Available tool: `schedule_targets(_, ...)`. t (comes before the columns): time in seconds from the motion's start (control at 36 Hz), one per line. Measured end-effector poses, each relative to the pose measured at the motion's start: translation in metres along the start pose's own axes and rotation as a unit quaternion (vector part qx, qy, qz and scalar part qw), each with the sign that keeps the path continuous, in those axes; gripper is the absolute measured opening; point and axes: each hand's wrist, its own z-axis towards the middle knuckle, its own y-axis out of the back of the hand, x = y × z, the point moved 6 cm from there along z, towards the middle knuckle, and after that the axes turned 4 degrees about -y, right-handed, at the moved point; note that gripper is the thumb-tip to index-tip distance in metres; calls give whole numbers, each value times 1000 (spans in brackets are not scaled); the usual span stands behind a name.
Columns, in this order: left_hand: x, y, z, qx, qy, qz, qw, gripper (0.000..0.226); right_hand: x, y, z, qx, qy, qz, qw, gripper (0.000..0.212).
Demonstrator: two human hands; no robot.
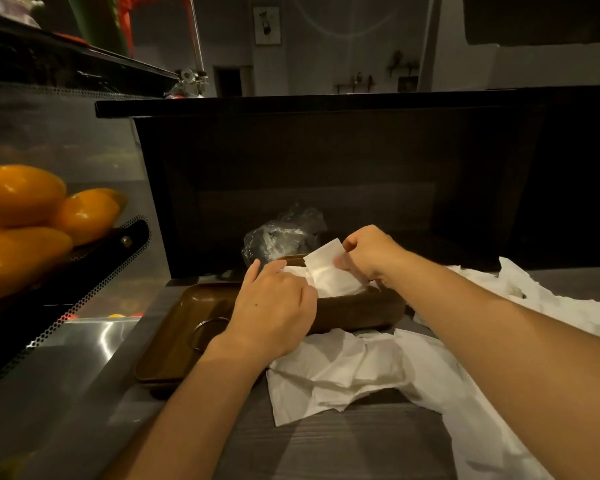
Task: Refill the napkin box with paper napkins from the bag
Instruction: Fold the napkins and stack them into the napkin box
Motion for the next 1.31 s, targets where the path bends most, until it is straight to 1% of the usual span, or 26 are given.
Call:
schedule_targets(0.08, 1, -2, 1, -4, -4, 10, 1000, 49, -4, -1, 4, -22, -10, -24, 999, 13)
schedule_targets(0.17, 1, -2, 1, -9, -1, 10, 1000, 56, -5, -2, 6, -35, -21, -57, 998, 20)
schedule_targets(0.25, 2, -2, 0, -13, 5, 11, 1000, 51, -3, -3, 5, -47, -20, -106, 993, 27)
schedule_targets(0.33, 1, -1, 0, -14, 8, 22, 1000, 60, 0, -5, 4, -42, -16, -139, 989, 33)
schedule_targets(0.39, 0, 0, -1, -13, 11, 27, 999, 56, 1, -4, 2, -39, -9, -152, 988, 37)
schedule_targets(0.47, 0, 0, -1, -12, 15, 30, 999, 45, 2, -3, -1, -34, 13, -166, 985, 41)
schedule_targets(0.53, 1, 1, -2, -20, 19, 27, 999, 46, 4, -1, -7, -45, 28, -182, 982, 41)
schedule_targets(0.58, 0, 0, -3, -32, 20, 12, 999, 47, 7, 6, -15, -80, 57, -213, 972, 42)
schedule_targets(0.61, 0, 0, -3, -36, 19, 3, 999, 47, 11, 11, -19, -103, 80, -223, 966, 41)
schedule_targets(0.67, 1, 0, -4, -41, 20, -11, 999, 48, 18, 19, -26, -133, 126, -221, 958, 27)
schedule_targets(0.69, 0, -1, -3, -44, 21, -16, 999, 48, 18, 21, -27, -120, 138, -214, 960, 20)
schedule_targets(0.75, 1, -1, -3, -51, 25, -25, 998, 46, 16, 14, -25, -34, 130, -208, 969, 19)
schedule_targets(0.81, 0, -1, -4, -52, 29, -38, 997, 45, 11, 0, -22, 56, 101, -217, 969, 25)
schedule_targets(0.86, -1, 0, -5, -56, 32, -56, 996, 43, 8, -9, -19, 102, 90, -227, 964, 33)
schedule_targets(1.03, -1, 2, -6, -66, 35, -82, 994, 42, 7, -18, -9, 164, 105, -218, 956, 30)
schedule_targets(1.08, -2, 3, -7, -64, 39, -83, 994, 42, 7, -16, -7, 171, 100, -196, 960, 29)
schedule_targets(1.17, -4, 4, -7, -66, 42, -83, 993, 43, 11, -12, -5, 155, 115, -175, 966, 28)
schedule_targets(1.31, -2, 2, -6, -54, 35, -89, 994, 44, 7, -23, -9, 201, 122, -199, 952, 33)
